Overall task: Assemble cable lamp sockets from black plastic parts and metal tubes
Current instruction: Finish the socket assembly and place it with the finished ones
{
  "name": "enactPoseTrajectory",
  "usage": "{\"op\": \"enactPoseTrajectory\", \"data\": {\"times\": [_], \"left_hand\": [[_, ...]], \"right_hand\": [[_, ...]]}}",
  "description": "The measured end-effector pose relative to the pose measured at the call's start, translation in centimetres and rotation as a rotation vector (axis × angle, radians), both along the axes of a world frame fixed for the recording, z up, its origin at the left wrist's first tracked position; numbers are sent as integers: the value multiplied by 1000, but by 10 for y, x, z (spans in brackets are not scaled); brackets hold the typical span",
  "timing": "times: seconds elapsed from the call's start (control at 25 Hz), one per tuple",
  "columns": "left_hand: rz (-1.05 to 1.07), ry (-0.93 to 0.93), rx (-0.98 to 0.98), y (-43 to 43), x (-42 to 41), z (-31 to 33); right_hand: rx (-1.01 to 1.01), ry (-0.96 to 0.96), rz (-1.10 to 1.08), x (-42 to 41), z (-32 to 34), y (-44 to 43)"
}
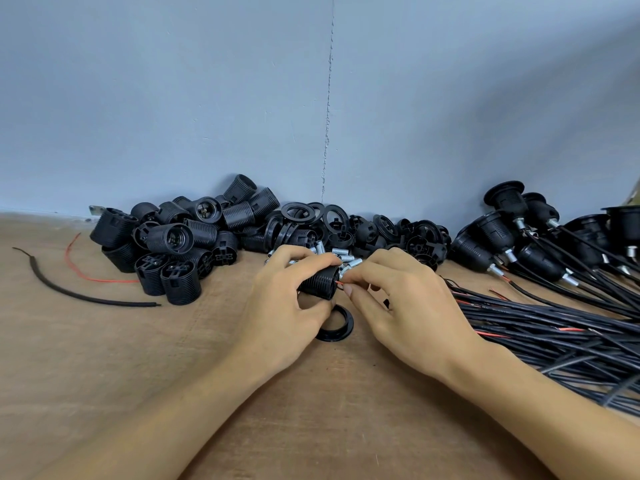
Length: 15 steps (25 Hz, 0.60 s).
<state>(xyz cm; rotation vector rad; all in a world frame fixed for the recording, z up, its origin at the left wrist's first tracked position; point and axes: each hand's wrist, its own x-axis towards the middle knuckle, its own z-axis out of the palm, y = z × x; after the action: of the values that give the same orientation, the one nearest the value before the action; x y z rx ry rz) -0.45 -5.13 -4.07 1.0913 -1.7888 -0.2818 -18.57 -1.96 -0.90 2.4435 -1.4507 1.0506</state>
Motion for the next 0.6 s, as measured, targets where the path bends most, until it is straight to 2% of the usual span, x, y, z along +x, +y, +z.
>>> {"op": "enactPoseTrajectory", "data": {"times": [0.6], "left_hand": [[-43,-115,54,6,0,4]], "right_hand": [[72,-134,63,4,-10,0]]}}
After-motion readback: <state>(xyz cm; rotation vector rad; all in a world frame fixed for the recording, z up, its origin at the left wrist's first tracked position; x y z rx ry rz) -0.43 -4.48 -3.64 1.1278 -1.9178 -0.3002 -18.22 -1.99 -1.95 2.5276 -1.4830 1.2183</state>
